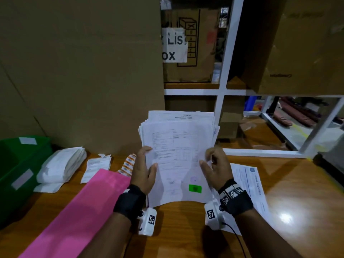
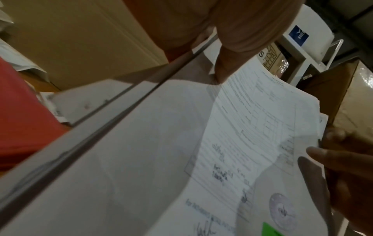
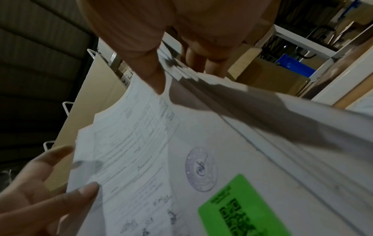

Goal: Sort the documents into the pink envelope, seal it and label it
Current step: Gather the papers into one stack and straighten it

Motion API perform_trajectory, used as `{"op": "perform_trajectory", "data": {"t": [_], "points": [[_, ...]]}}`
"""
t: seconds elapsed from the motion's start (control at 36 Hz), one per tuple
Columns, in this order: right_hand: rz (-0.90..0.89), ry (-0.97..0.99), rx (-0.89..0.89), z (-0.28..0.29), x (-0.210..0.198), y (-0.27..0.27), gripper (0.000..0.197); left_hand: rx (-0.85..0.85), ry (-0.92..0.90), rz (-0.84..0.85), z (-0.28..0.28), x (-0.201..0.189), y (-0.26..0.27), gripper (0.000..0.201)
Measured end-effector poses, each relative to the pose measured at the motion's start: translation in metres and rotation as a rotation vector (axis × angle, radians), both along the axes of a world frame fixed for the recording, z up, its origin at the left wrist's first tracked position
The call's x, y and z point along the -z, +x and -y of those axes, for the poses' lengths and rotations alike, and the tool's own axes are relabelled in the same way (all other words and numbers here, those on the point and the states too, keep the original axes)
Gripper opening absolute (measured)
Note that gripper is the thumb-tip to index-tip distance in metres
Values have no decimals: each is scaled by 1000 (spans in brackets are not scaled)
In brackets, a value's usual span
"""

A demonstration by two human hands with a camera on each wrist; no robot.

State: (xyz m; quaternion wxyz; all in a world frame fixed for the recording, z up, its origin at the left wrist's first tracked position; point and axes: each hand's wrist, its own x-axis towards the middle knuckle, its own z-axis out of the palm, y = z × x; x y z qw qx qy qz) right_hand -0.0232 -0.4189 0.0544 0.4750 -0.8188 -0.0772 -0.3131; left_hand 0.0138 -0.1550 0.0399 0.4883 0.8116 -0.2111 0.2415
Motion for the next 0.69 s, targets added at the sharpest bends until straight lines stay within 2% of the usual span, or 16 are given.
{"op": "perform_trajectory", "data": {"t": [0.08,0.17,0.22,0.36,0.42,0.5,0.56,0.64,0.69], "points": [[-56,-61,-84,-1,3,-3,34,108,69,-8,-3,2,-5,34],[-147,-26,-104,-6,-6,-2,41,179,3,-112,1,-6,-5,37],[-151,36,-112,-8,-18,2,37,196,-49,-126,4,-18,-4,37],[26,116,-199,-13,-58,0,35,214,-208,-20,6,-59,-11,28],[75,90,-218,-14,-64,1,25,228,-193,-7,2,-67,-10,23],[-15,49,-191,-13,-46,5,18,245,-112,-116,-8,-53,0,25],[-93,36,-187,-15,-27,6,27,253,-82,-201,-12,-37,2,30],[-180,76,-173,-22,-20,8,52,219,-113,-231,-5,-29,1,38],[-173,106,-153,-25,-28,11,51,182,-141,-211,1,-36,6,46]]}}
